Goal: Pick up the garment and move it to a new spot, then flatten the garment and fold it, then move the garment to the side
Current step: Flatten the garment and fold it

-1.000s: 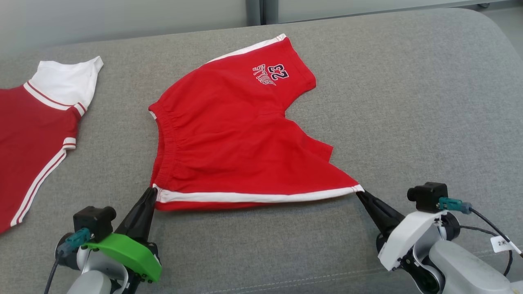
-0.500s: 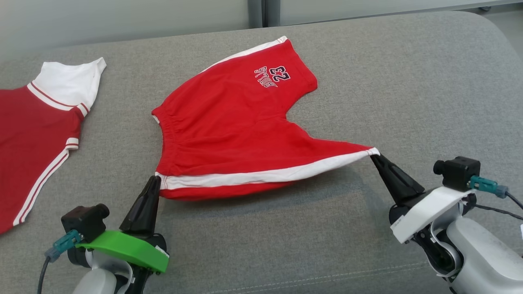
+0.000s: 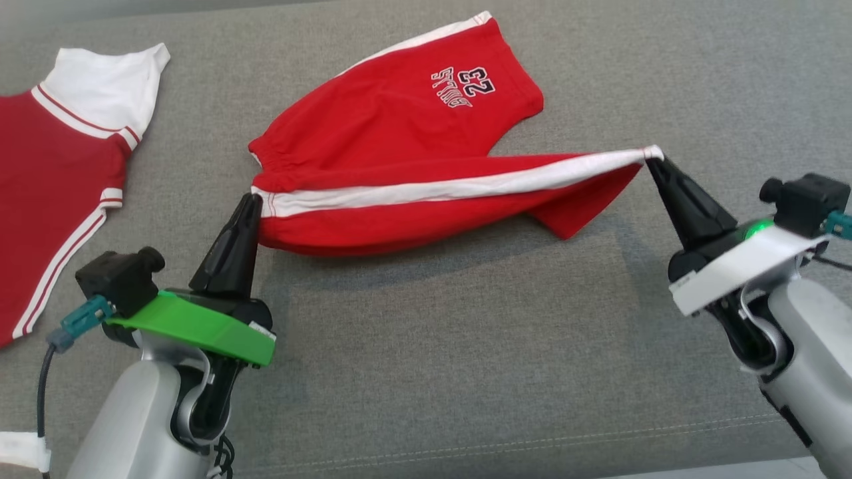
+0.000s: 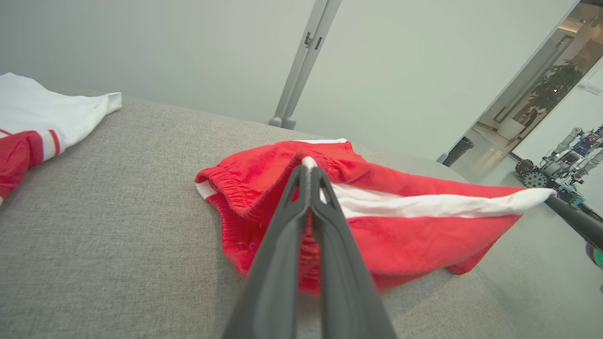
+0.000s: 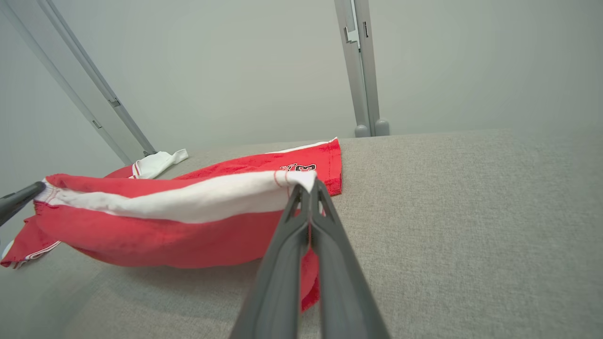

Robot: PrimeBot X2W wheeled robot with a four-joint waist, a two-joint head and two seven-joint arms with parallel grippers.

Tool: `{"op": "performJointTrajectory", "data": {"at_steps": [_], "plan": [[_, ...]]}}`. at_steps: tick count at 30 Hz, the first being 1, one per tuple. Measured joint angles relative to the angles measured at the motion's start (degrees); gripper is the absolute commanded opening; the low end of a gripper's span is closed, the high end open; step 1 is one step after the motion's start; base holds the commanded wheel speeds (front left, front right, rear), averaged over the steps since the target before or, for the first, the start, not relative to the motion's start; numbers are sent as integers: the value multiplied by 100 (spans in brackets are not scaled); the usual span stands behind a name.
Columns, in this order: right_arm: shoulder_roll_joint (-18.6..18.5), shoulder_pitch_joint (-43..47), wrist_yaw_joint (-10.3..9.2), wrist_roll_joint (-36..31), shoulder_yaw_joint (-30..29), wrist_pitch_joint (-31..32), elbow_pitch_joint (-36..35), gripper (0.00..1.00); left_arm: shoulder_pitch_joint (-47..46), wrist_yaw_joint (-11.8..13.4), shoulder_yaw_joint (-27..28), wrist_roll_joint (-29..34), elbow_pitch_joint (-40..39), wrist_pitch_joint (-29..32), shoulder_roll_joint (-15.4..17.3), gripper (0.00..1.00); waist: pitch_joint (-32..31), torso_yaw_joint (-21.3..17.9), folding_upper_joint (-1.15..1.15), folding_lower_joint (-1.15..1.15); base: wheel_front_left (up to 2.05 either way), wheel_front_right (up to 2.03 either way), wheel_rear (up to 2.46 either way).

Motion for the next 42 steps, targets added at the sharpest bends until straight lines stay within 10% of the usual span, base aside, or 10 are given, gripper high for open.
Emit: {"op": "performJointTrajectory", "data": {"at_steps": [42], "plan": [[-105, -4395, -156, -844, -123, 1078, 1816, 0, -2983, 8, -264, 365, 1110, -13, -662, 0, 2455, 1211, 0, 1, 0, 0, 0]]}}
